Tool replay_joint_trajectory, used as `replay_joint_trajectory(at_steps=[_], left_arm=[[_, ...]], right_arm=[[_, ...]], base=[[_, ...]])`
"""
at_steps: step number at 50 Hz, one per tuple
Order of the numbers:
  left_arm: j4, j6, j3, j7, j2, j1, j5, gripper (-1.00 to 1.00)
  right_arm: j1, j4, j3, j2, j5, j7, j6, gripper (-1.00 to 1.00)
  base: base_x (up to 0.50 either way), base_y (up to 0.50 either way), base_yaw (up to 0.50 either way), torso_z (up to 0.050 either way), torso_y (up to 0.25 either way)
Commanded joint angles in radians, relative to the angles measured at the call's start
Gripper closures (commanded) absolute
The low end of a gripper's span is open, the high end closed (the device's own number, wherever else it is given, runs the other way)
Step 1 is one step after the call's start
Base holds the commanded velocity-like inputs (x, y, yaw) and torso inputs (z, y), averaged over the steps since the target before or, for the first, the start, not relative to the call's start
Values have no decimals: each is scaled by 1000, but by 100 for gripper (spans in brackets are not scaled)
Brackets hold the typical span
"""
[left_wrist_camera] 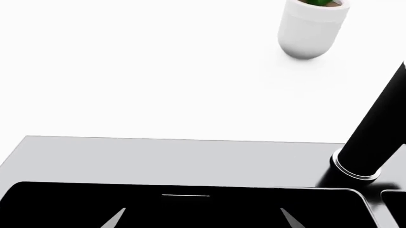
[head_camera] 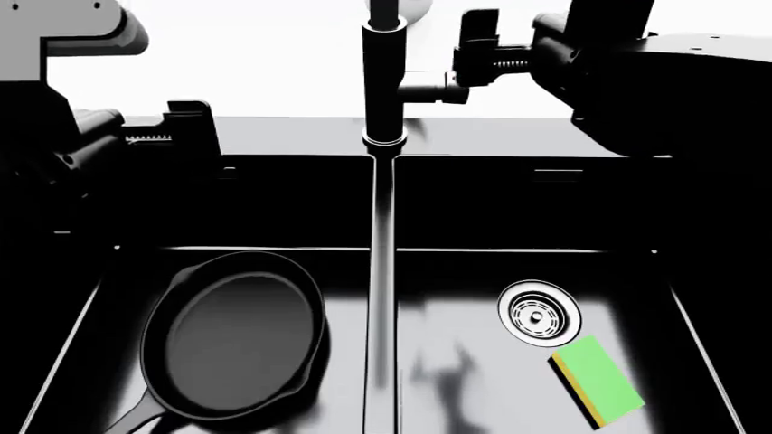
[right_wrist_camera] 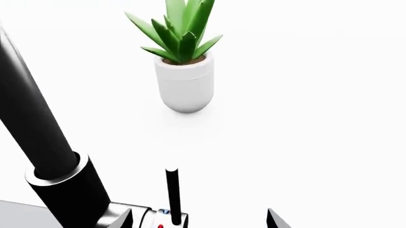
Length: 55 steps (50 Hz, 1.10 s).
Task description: Pick the pan and sponge and place them into the sink. Then turn on the water.
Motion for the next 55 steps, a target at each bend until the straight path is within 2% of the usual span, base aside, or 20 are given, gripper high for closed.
replay_joint_trajectory(at_steps=[1, 49, 55], left_arm=[[11, 6, 2, -1, -5, 15, 6, -100], [12, 24, 3, 19, -13, 43, 34, -100], [16, 31, 1, 22, -18, 53, 36, -100]], right_arm=[[-12, 77, -21, -42, -53, -55, -33, -100], [-11, 454, -59, -211, -164, -244, -135, -100], [-18, 466, -60, -207, -169, -242, -140, -100]], base=[[0, 0, 0, 0, 0], [0, 0, 0, 0, 0], [0, 0, 0, 0, 0]])
